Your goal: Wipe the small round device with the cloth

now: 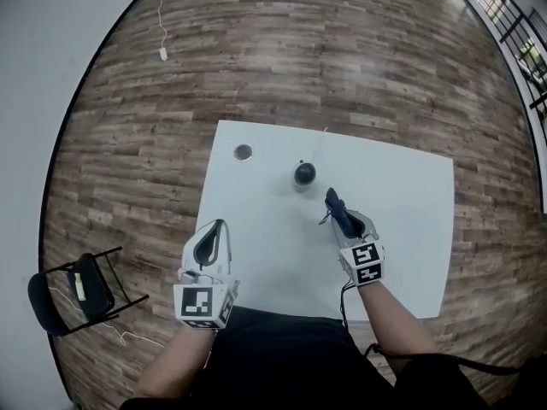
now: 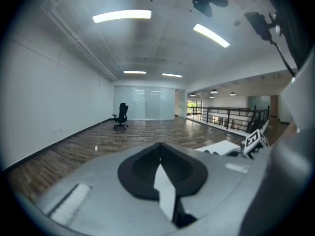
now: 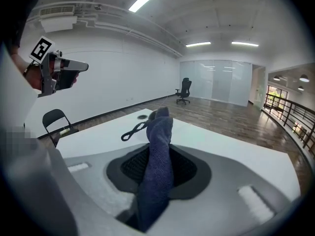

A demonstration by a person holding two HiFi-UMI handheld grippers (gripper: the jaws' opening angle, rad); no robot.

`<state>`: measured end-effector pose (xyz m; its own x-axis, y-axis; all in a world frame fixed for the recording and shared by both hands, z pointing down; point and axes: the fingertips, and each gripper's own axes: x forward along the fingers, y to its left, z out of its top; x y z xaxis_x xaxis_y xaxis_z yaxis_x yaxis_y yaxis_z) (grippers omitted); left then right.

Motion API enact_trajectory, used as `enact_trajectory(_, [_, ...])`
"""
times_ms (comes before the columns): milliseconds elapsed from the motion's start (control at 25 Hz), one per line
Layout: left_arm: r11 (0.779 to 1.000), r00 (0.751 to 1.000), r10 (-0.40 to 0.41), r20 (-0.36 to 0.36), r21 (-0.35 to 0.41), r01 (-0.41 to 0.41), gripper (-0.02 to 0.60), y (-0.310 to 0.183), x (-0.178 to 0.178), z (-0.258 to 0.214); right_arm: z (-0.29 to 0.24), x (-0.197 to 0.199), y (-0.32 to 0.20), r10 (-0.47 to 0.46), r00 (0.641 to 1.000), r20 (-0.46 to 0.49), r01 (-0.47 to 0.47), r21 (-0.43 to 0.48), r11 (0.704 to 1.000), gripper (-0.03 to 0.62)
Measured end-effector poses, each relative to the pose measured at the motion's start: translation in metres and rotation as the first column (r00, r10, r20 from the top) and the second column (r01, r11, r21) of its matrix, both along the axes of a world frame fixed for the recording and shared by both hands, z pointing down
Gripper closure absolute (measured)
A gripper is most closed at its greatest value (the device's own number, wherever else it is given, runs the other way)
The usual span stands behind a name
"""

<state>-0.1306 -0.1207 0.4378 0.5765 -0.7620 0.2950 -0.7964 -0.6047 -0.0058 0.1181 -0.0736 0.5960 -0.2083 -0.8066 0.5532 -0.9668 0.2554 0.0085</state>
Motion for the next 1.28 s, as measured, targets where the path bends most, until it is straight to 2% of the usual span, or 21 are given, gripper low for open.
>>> enact_trajectory(320, [0.999,0.999,-0.035,-0.002,-0.023,0.035,0.574,-0.003,-0.014,0.008,-0.017,-0.013,-0.044,-0.014,1.000,0.019,0.013,0.044,0.999,0.493])
enact_trajectory(680, [0.998,0.998,-0.058,0.010,-0.036,0.058,0.574,-0.003,-0.034,0.012,-0.033,-0.007,-0.094,-0.017,1.000,-0.022,0.018,0.080,0.997,0.493])
enact_trajectory(960, [0.991,0.992,-0.123,0.023,-0.041,0.124,0.574,-0.005,-0.060,0.014,-0.021,-0.011,-0.112,-0.049,0.997,-0.064,0.048,-0.009,0.999,0.493])
enact_trajectory(1280, [0.987,0.988,-0.152,0.021,-0.042,0.153,0.574,-0.003,-0.071,0.016,-0.017,-0.026,-0.109,-0.118,0.983,-0.141,0.112,-0.051,0.992,0.494])
